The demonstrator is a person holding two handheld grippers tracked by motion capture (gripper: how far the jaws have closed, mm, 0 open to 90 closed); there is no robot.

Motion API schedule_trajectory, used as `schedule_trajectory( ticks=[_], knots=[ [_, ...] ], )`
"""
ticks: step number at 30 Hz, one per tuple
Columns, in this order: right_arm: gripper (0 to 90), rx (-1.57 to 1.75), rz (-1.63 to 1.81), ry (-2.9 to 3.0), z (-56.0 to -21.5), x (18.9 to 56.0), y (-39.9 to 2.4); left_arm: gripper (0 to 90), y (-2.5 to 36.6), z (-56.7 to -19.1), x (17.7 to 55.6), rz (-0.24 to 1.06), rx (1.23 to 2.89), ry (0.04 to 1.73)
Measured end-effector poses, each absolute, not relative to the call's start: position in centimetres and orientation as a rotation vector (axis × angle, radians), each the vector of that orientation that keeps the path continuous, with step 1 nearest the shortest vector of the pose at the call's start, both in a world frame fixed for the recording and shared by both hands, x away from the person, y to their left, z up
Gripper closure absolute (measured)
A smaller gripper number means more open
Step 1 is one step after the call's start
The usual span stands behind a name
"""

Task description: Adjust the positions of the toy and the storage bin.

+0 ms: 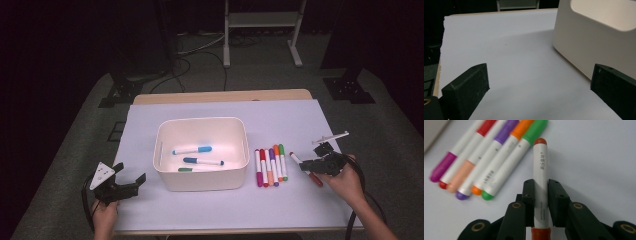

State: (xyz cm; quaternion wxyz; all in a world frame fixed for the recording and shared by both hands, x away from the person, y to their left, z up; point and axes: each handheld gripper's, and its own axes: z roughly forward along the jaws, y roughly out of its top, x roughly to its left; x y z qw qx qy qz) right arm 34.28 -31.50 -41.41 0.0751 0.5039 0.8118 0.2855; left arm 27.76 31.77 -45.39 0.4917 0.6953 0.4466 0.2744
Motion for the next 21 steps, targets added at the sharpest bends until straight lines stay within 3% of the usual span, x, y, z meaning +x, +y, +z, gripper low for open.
schedule_trajectory(
  ticks=[21],
  knots=[
    [75.7, 1.174, 1.146, 2.55, -29.1, 33.2, -25.0, 0.6, 31.8, -45.4, 27.8, 0.663, 1.687, 1.085]
  ],
)
